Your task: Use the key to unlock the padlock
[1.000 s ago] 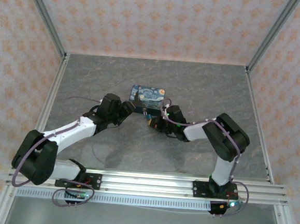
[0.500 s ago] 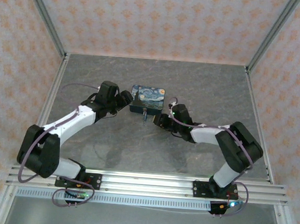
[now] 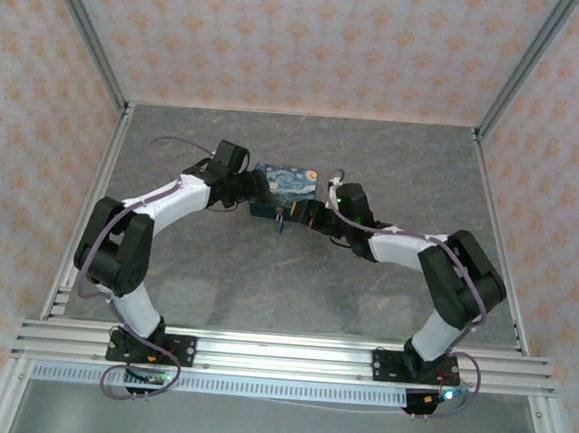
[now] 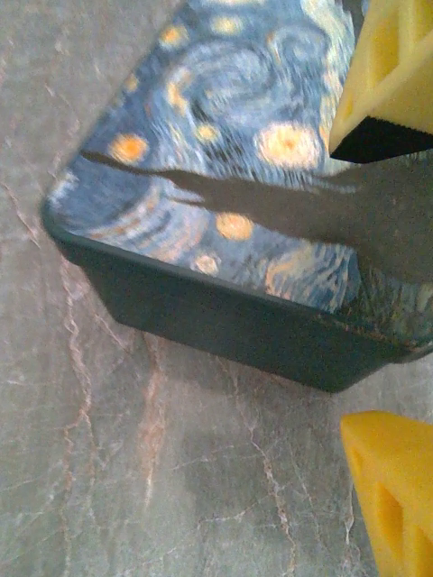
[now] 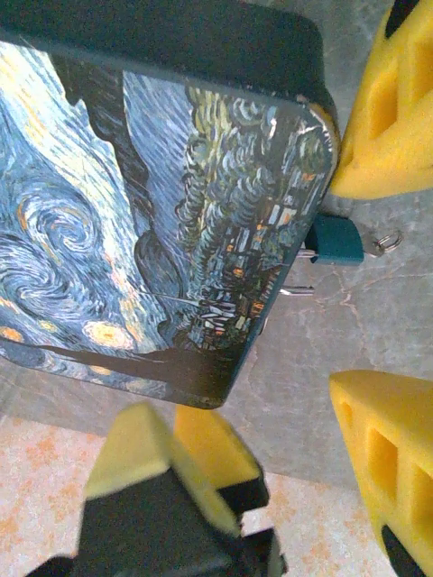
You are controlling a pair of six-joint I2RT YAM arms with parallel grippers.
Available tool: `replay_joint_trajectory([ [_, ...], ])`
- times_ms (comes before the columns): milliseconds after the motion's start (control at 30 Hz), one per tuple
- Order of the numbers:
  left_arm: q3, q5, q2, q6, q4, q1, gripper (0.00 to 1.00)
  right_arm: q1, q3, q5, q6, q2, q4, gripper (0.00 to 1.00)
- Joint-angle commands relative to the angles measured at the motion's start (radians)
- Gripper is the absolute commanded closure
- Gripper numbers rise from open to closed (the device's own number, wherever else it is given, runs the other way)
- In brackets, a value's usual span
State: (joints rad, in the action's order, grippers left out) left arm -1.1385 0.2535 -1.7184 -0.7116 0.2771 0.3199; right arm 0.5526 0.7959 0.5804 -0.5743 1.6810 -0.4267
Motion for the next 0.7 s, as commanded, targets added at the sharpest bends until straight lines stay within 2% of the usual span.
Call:
replay_joint_trajectory([
  [0, -0.016, -0.002, -0.013, 0.029, 0.034, -0.007, 0.27, -0.016, 0.038, 0.007, 0.034, 0.031, -0.022, 0.47],
  [200, 0.065, -0.008, -0.014, 0.017, 0.013, 0.0, 0.29, -0.044, 0.084, 0.028, 0.099, 0.077, -0.031, 0.47],
  [467, 0.185, -0.041, 0.036, -0.022, -0.008, 0.055, 0.29, -0.052, 0.133, 0.049, 0.182, 0.132, -0.073, 0.44],
  [667, 0.244, -0.069, 0.096, -0.055, -0.015, 0.088, 0.29, -0.066, 0.106, 0.053, 0.197, 0.119, -0.112, 0.43],
])
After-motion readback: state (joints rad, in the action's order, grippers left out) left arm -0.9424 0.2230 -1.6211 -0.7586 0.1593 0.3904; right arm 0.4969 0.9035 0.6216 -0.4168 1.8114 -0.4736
